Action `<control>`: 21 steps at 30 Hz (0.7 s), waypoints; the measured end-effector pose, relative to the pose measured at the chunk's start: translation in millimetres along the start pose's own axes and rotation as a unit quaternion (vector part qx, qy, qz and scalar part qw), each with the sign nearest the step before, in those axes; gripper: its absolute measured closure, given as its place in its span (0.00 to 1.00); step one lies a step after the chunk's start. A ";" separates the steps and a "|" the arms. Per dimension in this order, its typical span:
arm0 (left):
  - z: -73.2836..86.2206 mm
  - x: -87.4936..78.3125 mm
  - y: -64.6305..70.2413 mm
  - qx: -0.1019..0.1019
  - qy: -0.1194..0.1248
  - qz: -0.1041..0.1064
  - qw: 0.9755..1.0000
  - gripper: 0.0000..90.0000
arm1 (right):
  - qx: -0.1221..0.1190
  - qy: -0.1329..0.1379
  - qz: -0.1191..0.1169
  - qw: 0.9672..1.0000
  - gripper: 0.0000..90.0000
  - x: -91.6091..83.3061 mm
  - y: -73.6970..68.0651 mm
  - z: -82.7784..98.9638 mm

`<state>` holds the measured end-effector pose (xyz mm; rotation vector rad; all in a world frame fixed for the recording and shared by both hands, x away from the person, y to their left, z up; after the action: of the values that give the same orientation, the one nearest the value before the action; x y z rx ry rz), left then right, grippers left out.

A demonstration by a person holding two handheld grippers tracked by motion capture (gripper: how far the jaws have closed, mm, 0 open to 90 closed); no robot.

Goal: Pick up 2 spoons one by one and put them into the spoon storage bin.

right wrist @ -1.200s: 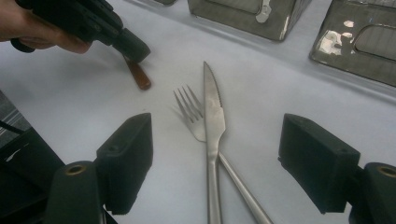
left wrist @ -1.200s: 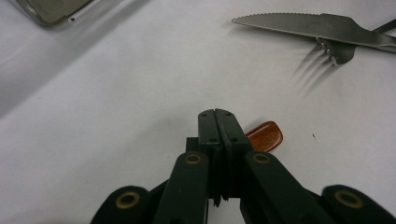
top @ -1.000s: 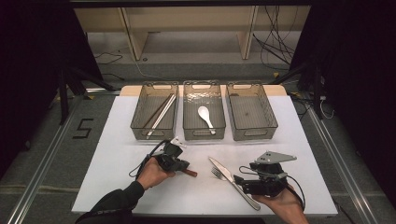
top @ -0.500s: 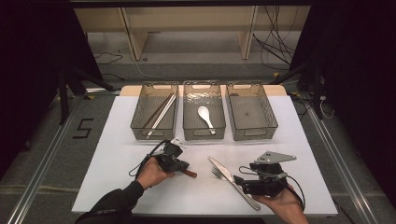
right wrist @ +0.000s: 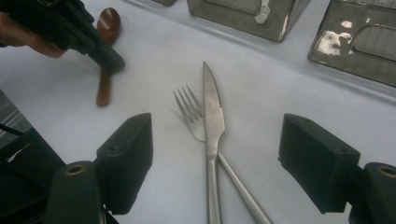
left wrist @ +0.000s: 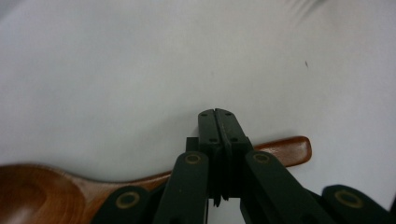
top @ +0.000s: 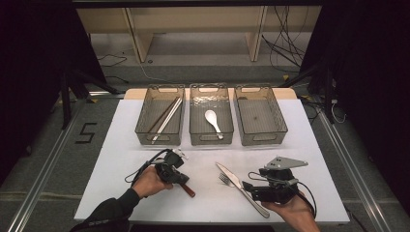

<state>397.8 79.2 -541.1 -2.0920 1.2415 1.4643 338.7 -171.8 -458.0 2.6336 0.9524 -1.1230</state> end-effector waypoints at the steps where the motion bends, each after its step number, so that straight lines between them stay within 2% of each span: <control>1: 3.9 -2.4 -1.3 0.001 -0.006 0.001 1.000 0.99 | 0.000 0.000 0.000 1.000 0.30 0.0 -0.1 0.1; 5: 23.1 -12.5 -4.7 -0.005 -0.030 0.014 0.999 0.99 | 0.000 0.000 -0.001 1.000 0.30 0.2 -0.5 0.0; 10: 40.1 -21.7 -7.4 -0.004 -0.058 0.013 0.998 0.99 | -0.002 -0.001 -0.002 1.000 0.30 0.3 -1.8 -0.6; 14: 49.8 -27.5 -13.1 -0.022 -0.062 0.016 0.998 0.98 | -0.002 -0.001 -0.003 1.000 0.30 0.3 -2.5 -0.8; 21: 65.2 -38.1 -23.9 -0.036 -0.091 0.005 0.995 0.98 | -0.002 0.001 -0.003 1.000 0.30 -1.0 -2.5 -1.7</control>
<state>372.6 154.2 -541.5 -1.9463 1.1479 1.6857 337.8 -169.7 -455.8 2.6303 0.9637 -1.1185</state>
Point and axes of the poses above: each handheld gripper's, and its own axes: x roughly forward along the jaws, z roughly out of its underside, y roughly to its right, the point moved 8 cm from there along x, roughly forward along the jaws
